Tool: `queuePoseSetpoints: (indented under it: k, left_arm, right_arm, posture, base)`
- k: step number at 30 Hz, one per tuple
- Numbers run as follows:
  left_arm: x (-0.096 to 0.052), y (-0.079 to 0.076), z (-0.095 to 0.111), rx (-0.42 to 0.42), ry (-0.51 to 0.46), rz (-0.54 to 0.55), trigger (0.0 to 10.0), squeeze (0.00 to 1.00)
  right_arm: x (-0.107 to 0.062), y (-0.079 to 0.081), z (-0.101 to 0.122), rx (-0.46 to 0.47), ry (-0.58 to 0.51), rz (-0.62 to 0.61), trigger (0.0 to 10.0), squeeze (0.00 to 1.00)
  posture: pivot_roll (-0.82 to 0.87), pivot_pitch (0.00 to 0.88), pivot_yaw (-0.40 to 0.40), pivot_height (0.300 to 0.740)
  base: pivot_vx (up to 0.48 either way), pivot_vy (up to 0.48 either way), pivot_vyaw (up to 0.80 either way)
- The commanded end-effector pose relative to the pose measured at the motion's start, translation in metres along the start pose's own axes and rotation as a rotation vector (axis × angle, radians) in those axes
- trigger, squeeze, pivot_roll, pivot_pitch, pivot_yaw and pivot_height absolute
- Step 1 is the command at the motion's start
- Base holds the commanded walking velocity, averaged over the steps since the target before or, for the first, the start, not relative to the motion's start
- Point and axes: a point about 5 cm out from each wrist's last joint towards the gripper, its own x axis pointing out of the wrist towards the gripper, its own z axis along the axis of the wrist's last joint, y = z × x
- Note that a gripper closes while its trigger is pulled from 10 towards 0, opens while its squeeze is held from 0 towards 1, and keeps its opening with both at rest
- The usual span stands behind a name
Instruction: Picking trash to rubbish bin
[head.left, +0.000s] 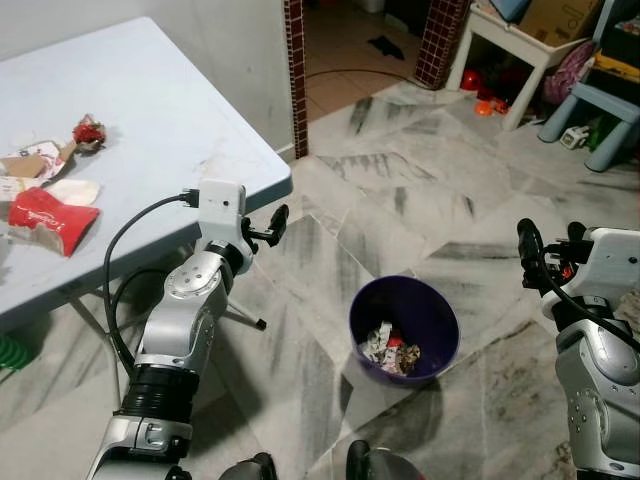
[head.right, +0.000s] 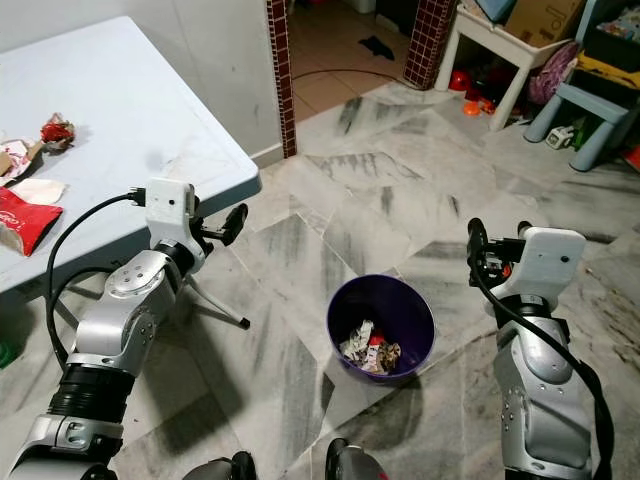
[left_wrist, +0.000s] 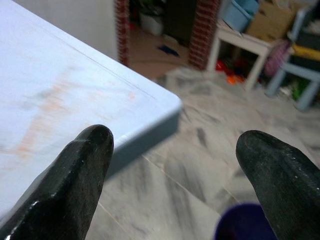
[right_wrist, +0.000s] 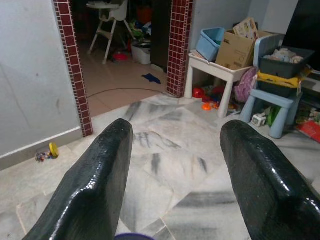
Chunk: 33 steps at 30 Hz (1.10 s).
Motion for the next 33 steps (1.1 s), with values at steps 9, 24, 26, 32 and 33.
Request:
queuePoseSetpoints:
  k: [9,24,26,32,33]
  left_arm:
    - [-0.022,0.033,0.002,0.016,-0.051,0.091,10.0,0.00]
    - [-0.030,0.042,-0.024,0.018,-0.022,0.110,10.0,0.00]
    - [-0.028,0.039,-0.023,0.010,-0.038,0.107,10.0,0.00]
    - [-0.025,0.037,-0.019,0.008,-0.058,0.110,10.0,0.00]
    - [-0.025,0.038,-0.017,0.005,-0.065,0.115,10.0,0.00]
  right_arm:
    - [0.003,0.014,-0.005,-0.023,-0.015,0.049,10.0,0.00]
    - [0.012,0.043,-0.029,-0.007,0.037,0.170,10.0,0.00]
    - [0.015,0.043,-0.031,-0.005,0.032,0.166,10.0,0.00]
    - [0.018,0.045,-0.033,0.002,0.030,0.163,10.0,0.00]
    - [0.018,0.045,-0.034,0.007,0.031,0.161,10.0,0.00]
  posture:
    - [-0.10,0.085,0.007,0.740]
    - [-0.07,0.039,-0.025,0.740]
    - [-0.06,0.025,-0.031,0.740]
    - [-0.04,0.019,-0.033,0.740]
    - [-0.04,0.014,-0.030,0.740]
  base:
    - [0.000,0.000,0.00]
    - [0.000,0.000,0.00]
    - [0.000,0.000,0.00]
    - [0.000,0.000,0.00]
    - [0.000,0.000,0.00]
